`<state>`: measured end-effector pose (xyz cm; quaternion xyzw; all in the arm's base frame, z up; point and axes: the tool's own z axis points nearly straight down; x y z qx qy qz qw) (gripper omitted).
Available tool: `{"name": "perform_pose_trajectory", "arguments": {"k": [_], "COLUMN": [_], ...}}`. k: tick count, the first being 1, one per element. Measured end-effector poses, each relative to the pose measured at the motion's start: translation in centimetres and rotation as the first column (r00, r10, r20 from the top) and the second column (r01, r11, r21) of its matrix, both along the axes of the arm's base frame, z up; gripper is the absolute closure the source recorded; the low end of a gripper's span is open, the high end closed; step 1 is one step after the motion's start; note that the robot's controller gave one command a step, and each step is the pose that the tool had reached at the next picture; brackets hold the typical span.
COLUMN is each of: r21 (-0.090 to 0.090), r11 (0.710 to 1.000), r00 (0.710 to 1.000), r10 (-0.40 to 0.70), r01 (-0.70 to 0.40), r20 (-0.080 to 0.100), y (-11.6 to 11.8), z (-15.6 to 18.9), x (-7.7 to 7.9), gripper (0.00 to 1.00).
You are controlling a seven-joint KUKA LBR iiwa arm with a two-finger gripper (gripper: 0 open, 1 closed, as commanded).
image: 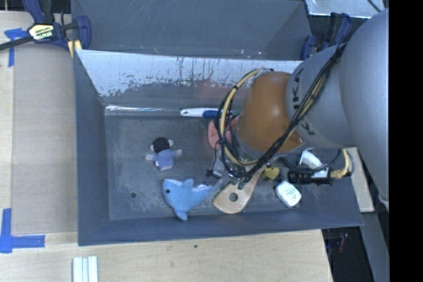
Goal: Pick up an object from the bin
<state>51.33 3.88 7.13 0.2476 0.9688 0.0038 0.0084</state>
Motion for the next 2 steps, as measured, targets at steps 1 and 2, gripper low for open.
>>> {"name": "perform_pose_trajectory", "arguments": {"k": [1, 2], "r21": [-0.011, -0.011], "r11": [0.781, 0.782], "r00": [0.781, 0.782], "r10": [0.624, 0.623], "r01": [-0.624, -0.623], "r20": [0.007, 0.007], "y": [-3.02, -3.02], "z": [-0.02, -0.02], "x": [-2.17, -2.17], "gripper": [1.00, 1.00]}}
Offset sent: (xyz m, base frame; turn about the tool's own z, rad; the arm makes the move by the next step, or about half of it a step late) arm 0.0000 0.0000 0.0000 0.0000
